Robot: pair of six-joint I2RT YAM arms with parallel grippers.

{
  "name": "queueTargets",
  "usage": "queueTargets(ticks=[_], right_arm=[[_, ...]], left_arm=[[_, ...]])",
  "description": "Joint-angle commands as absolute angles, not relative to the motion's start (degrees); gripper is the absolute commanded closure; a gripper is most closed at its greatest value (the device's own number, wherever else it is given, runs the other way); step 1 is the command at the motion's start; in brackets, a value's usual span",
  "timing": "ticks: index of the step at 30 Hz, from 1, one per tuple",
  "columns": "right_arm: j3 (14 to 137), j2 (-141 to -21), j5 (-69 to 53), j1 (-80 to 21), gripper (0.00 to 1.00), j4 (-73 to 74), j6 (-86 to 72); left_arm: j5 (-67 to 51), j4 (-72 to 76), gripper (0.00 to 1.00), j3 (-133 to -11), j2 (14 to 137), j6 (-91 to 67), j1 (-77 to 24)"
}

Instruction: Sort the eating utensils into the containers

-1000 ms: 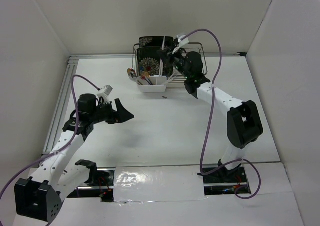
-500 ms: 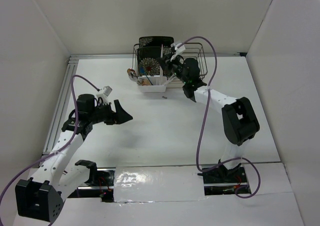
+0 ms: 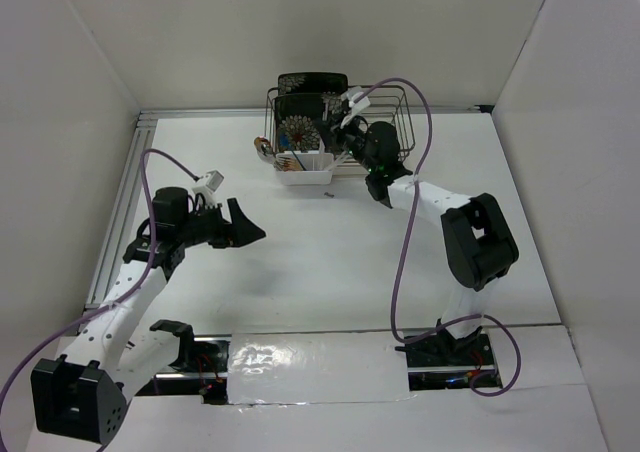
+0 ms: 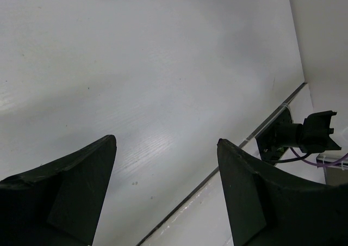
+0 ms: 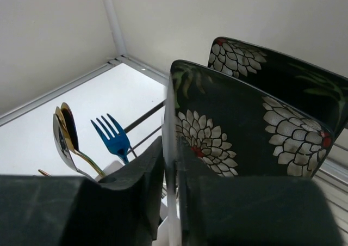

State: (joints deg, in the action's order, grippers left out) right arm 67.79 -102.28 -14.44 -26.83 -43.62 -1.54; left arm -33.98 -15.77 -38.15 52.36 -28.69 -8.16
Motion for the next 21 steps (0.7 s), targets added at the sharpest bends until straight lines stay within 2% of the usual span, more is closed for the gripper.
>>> queueTargets(ticks=[1,2,4,5,9,16,18,21], right_arm=[[68.55,-102.04,-15.11,-26.19,0.75,-46.24,-0.53],[68.55,-102.13,-15.12,-25.84,0.65,-45.10,-0.44],[69.08,-101.51,-15.12,-25.58,0.53,-44.39,-0.35],[69.69,-101.60,-14.42,-25.58,0.39,-43.25,-0.44],[73.29,-100.20,-12.48,-25.40,0.20,-37.90,-1.05],[83.48,-96.69,-10.37,-25.05,0.16,-24.54,-0.79],[88.99,-95.89,-11.76,-25.05,0.10,-16.91,-0.44],[96.91,-95.54,-13.54,-24.43,0.07,-4.36,-0.44]], left_arm=[[-36.21,-11.87,0.13,-39.90,51.77,-28.48,-7.12],[-36.21,-11.87,0.13,-39.73,51.77,-28.48,-6.95],[-36.74,-11.34,0.13,-40.08,51.68,-28.04,-6.50],[-36.65,-11.16,0.13,-40.08,51.68,-27.86,-6.42],[-36.48,-11.43,0.13,-42.01,52.12,-25.85,-6.15],[-37.17,-12.04,0.13,-46.40,54.58,-22.59,-6.42],[-37.35,-12.22,0.12,-47.98,55.97,-21.98,-6.59],[-37.88,-14.23,0.11,-51.15,57.83,-20.39,-6.59]])
